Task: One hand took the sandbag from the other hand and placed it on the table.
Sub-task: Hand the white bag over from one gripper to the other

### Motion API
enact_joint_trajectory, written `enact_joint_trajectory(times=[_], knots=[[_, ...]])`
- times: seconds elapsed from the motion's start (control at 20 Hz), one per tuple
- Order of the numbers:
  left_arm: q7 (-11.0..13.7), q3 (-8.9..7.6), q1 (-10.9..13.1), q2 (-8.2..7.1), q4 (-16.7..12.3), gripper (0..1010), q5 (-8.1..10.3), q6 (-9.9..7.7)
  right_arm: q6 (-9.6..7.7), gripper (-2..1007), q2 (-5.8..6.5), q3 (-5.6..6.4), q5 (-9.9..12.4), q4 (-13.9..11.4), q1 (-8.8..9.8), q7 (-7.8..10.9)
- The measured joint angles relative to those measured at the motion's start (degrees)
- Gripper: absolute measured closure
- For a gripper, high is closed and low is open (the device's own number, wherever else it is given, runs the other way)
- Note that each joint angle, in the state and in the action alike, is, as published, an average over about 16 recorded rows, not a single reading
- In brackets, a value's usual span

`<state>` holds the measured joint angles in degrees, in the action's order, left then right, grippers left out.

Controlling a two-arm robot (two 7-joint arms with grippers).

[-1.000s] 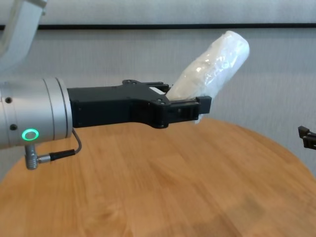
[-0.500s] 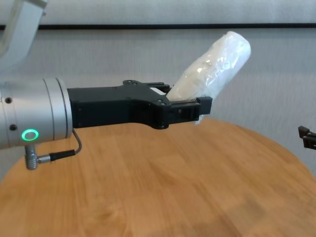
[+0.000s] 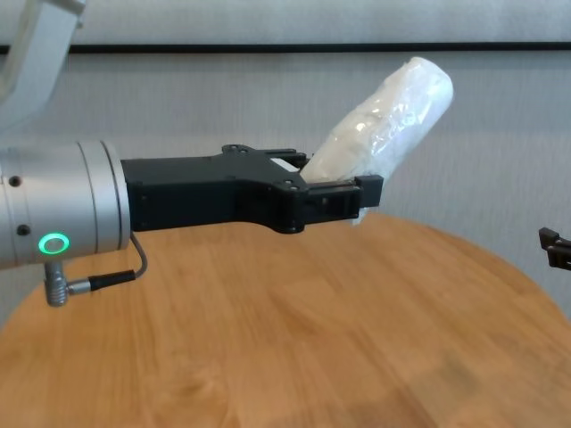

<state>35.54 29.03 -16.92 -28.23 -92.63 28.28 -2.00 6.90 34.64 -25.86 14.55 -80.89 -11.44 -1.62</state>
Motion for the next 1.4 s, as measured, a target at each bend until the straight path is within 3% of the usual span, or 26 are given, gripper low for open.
enact_joint_trajectory(times=[0.35,0.65,0.9,1.4], knots=[[0.1,-0.02,0.0,0.0,0.0,430,-0.04,0.02,0.39,2,-0.01,-0.08,-0.5,-0.4,0.25,0.34],[0.1,-0.04,0.0,0.0,0.1,430,-0.07,0.03,1.45,2,-0.05,0.05,-0.5,-1.8,0.99,2.14],[0.1,-0.04,0.0,0.0,0.1,430,-0.09,0.05,3.63,2,0.09,0.18,0.0,-3.6,1.98,5.18],[0.1,-0.04,0.0,0.0,0.1,430,-0.11,0.06,8.8,2,0.54,0.56,3.2,-6.8,3.57,12.92]])
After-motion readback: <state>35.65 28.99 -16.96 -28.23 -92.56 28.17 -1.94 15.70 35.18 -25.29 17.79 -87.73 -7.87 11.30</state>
